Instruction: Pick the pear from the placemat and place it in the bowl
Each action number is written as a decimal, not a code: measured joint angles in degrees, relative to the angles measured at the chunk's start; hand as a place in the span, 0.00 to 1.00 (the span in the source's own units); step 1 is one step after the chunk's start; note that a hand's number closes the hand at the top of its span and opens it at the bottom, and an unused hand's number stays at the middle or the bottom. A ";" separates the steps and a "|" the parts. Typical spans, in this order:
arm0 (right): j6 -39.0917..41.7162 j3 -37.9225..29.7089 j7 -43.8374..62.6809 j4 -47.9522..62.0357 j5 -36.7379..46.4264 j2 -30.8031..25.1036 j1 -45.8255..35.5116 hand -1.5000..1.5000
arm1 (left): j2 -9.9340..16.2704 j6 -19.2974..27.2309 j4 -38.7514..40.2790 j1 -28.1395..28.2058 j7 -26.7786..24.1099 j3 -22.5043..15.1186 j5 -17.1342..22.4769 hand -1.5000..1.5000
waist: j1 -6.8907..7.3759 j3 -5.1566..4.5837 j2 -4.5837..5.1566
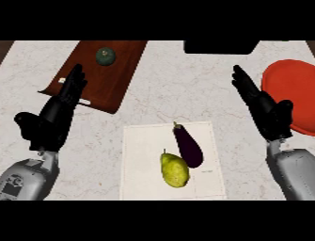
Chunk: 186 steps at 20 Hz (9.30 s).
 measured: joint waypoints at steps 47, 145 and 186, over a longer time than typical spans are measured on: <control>53.57 23.46 20.43 -19.74 4.52 -7.92 -21.64 0.00 | 4.29 -8.55 7.43 1.51 -12.93 20.09 7.26 0.50 | 0.00 0.87 -1.91; 15.13 -25.83 -63.79 54.26 41.03 -48.67 -18.49 1.00 | -0.48 -13.74 4.96 0.73 -11.63 25.80 3.15 0.50 | 1.23 1.86 -0.14; 16.06 -2.37 -61.62 67.81 39.53 -31.97 -27.92 0.00 | -0.51 -14.26 9.85 -3.32 -12.83 24.64 1.66 0.50 | 3.09 1.15 -0.57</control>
